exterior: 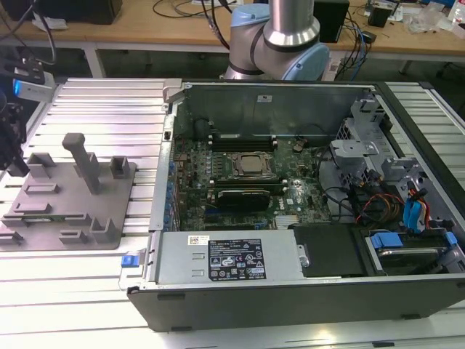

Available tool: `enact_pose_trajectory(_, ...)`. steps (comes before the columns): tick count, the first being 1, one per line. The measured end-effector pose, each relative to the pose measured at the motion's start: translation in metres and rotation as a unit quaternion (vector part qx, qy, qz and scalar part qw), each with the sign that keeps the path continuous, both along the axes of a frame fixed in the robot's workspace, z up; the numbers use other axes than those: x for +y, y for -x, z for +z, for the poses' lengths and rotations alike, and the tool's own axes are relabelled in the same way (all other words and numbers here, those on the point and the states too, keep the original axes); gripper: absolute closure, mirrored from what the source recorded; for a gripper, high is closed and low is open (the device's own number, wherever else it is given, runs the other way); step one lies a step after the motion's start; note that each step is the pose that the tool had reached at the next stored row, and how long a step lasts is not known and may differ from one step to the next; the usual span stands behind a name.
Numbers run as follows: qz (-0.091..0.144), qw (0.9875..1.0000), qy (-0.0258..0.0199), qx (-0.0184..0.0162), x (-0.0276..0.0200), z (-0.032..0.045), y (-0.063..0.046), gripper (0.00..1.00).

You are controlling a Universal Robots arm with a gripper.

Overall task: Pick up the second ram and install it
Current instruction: 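Pick up the second ram and move it above second insertion slot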

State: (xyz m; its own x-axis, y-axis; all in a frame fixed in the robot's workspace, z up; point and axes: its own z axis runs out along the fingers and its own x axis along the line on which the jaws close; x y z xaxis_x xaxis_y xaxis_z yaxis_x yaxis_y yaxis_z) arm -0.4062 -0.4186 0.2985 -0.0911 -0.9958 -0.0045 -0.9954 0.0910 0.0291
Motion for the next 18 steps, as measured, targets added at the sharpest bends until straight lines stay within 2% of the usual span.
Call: enact_pose_trajectory(18, 0.001, 1.0, 0.0, 0.0, -0.0004, -0.0248, 0.003, 0.92)
